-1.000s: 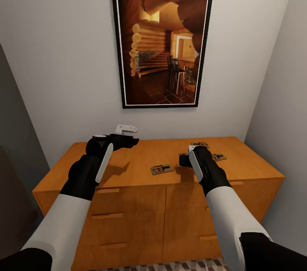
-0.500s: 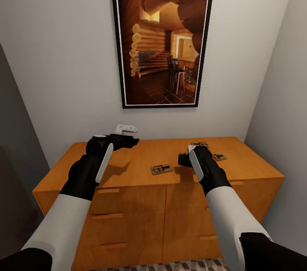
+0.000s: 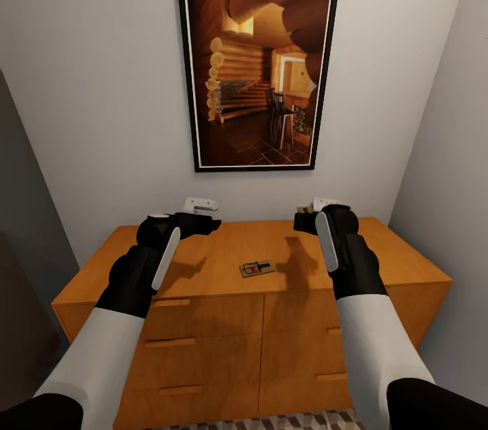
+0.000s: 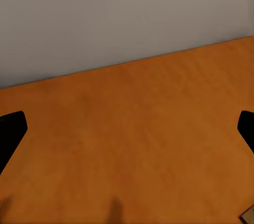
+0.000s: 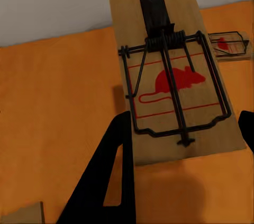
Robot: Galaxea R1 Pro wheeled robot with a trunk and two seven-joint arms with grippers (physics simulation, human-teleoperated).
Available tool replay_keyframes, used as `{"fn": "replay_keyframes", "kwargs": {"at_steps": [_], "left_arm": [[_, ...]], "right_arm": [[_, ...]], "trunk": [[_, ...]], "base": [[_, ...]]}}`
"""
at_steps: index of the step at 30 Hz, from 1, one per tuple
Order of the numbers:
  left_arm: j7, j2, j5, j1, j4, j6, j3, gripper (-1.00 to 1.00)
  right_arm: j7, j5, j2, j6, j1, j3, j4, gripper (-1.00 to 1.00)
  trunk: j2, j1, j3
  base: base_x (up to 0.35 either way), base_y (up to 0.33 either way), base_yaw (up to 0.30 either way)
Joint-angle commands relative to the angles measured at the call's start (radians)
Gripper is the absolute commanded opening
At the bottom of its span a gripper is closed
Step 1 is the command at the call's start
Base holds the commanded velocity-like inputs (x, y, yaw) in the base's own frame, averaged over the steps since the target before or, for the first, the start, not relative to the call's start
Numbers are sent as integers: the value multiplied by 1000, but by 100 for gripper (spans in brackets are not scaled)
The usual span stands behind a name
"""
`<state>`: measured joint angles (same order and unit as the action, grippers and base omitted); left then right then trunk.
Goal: Take the four mousetraps from the cabinet in the bathroom and place them on the bathroom floor. Make sure all four end up on the same floor surface, and ensure that at least two of them are either under or directly next to the same bathroom sink.
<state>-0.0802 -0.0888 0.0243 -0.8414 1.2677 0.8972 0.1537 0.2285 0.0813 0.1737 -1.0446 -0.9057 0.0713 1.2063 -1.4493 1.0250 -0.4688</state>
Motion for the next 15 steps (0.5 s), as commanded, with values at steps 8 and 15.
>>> {"fn": "replay_keyframes", "kwargs": {"at_steps": [8, 15], "left_arm": [[-1, 0, 2, -1, 1, 5, -1, 100], [-1, 0, 2, -1, 0, 5, 0, 100]], "right_arm": [[11, 11, 1, -3, -1, 2, 9, -100], [11, 10, 1, -3, -1, 3, 10, -100]], "trunk": [[-1, 0, -1], [-1, 0, -1]], "base": [[0, 0, 0], [0, 0, 0]]}}
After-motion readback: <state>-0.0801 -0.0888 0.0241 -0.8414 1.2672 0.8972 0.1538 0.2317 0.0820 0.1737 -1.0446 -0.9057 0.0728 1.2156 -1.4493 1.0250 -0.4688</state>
